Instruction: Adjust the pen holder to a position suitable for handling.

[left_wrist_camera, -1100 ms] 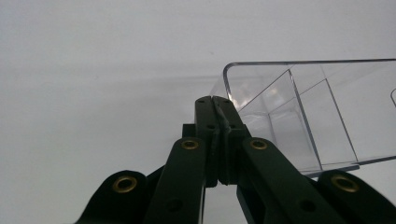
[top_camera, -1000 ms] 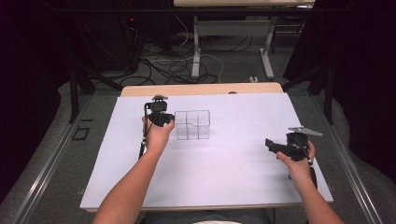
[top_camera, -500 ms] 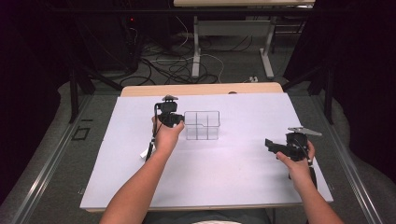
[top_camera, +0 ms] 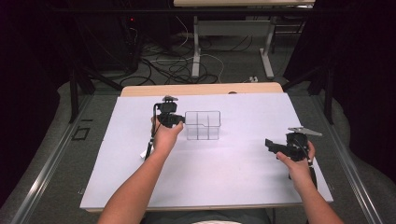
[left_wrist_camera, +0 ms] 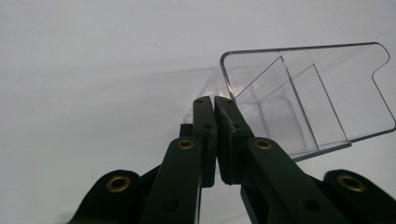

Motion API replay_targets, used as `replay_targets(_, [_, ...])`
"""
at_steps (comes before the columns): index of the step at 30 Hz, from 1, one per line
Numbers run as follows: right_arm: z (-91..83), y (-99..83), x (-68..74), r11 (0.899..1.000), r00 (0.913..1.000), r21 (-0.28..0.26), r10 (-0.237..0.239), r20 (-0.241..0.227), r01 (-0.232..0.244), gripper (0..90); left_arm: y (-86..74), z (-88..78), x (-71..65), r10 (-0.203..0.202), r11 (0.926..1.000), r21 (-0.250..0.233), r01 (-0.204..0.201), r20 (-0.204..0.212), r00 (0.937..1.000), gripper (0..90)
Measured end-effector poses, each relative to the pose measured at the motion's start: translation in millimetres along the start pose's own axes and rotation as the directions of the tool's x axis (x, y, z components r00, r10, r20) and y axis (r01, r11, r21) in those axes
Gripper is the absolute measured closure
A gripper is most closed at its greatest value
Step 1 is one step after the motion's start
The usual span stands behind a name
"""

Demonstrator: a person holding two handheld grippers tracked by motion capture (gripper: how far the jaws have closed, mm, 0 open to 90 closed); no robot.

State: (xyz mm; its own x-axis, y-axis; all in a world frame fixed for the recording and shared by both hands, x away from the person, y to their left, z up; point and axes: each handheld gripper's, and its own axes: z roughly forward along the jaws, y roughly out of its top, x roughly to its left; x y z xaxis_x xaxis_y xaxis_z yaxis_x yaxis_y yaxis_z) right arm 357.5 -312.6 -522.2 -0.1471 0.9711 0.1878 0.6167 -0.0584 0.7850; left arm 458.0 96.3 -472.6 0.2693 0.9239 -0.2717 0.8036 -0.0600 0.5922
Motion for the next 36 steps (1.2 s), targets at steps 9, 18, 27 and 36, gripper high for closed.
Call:
replay_targets(9, [-0.4,0.1,0.2,1.0,1.0,-0.002,0.0,0.001,0.0,6.4,-1.7,-12.2,12.3,0.006,0.9997,-0.024,-0.005,0.039,0.9992,78.4])
replay_targets(18, [0.5,1.4,1.4,1.0,0.9999,-0.003,0.01,0.001,-0.01,6.4,-6.8,-26.6,27.7,0.025,0.9971,-0.073,-0.019,0.076,0.9968,66.3])
replay_targets(27, [-0.6,1.1,1.8,1.0,0.9999,-0.004,0.011,0.006,-0.011,6.4,-20.4,-37.5,50.6,0.04,0.991,-0.131,-0.026,0.103,0.9939,48.4])
replay_targets(36, [-1.6,0.9,-0.5,1.0,0.9999,-0.005,0.015,0.008,-0.015,6.6,-31.8,-48.9,71.8,0.126,0.9852,-0.128,-0.115,0.084,0.9885,34.1])
